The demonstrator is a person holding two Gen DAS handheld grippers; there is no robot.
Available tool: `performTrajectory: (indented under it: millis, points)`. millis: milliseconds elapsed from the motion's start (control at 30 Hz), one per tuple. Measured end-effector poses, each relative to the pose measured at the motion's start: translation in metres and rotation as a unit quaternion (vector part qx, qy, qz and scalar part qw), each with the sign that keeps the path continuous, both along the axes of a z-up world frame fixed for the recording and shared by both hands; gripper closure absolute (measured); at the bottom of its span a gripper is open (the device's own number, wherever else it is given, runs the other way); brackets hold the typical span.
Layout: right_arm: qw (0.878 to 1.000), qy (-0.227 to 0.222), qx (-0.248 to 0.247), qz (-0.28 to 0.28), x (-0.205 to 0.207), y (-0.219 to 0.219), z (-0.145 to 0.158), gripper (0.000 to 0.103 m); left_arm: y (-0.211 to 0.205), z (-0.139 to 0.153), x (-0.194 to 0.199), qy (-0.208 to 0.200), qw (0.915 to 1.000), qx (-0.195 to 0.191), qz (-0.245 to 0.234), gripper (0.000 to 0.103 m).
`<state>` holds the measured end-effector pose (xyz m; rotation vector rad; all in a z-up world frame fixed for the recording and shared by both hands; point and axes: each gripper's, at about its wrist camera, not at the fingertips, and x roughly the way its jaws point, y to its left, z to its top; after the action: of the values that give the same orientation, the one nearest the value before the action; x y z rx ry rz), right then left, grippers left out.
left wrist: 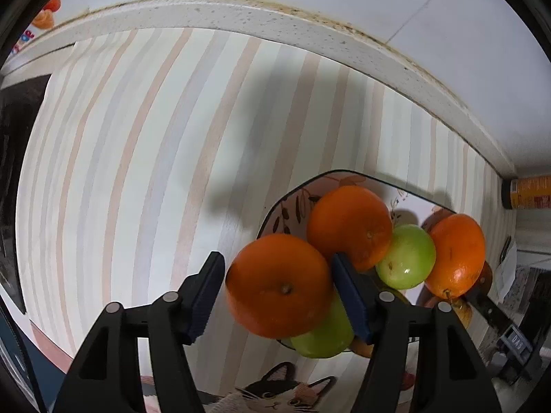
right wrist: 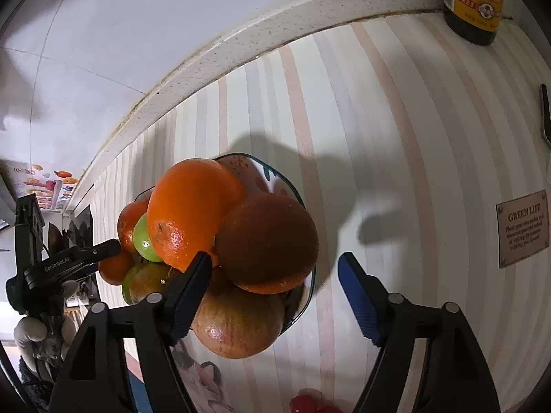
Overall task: Organize fruits
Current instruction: 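Place the small orange on the plate with the right tool while the left places the tangerine, then open both tools and lift them away from the plate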
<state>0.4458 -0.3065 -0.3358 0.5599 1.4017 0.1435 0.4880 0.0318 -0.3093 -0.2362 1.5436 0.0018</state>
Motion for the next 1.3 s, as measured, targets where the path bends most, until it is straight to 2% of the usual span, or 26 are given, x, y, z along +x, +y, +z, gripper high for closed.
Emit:
performTrajectory:
  millis: [33,100,133,233,333,400,433,500,700,833,1000,1300]
  points:
    - [1.0,0.0,-0.001,-0.001,-0.001,-0.001,0.001,0.024,0.0,0.001,-0.001,-0.001,1.0,0.0,-0.002,0.027]
    - [1.0,-0.003,-0.003,-0.002,-0.002,-0.002,0.003,0.024,0.001,0.002,-0.002,-0.003,1.0,0.0,-0.004,0.016]
    - [1.0,-0.005,-0.003,-0.003,-0.003,-0.002,0.006,0.024,0.002,0.004,-0.002,-0.005,1.0,0.001,-0.003,0.016]
    - [1.0,-0.017,-0.023,0.005,-0.005,0.002,0.016,0.018,0.005,0.009,-0.004,-0.011,0.9999,0.0,0.001,0.015]
    - [0.999,-0.029,-0.044,0.014,-0.008,0.01,0.029,0.017,0.007,0.019,-0.007,-0.025,0.9996,0.011,0.002,0.015]
    - [0.996,-0.039,-0.074,0.024,-0.013,0.019,0.041,0.006,0.006,0.031,-0.014,-0.041,0.999,0.017,0.001,0.015]
    - [0.994,-0.045,-0.09,0.03,-0.016,0.025,0.047,0.005,0.006,0.039,-0.018,-0.051,0.9984,0.023,0.0,0.015]
    - [0.991,-0.056,-0.111,0.042,-0.023,0.038,0.058,0.005,0.001,0.054,-0.032,-0.075,0.9963,0.042,-0.01,0.015]
    - [0.98,-0.08,-0.173,0.058,-0.048,0.068,0.087,0.005,-0.015,0.083,-0.076,-0.114,0.9902,0.074,-0.034,0.015]
    - [0.977,-0.086,-0.185,0.062,-0.065,0.079,0.103,0.005,-0.027,0.093,-0.098,-0.132,0.9873,0.078,-0.043,0.015]
    - [0.972,-0.11,-0.198,0.057,-0.092,0.082,0.135,0.005,-0.034,0.121,-0.124,-0.171,0.98,0.087,-0.053,0.015]
    - [0.966,-0.156,-0.201,0.043,-0.148,0.09,0.193,0.005,-0.041,0.174,-0.177,-0.215,0.9715,0.07,-0.07,0.015]
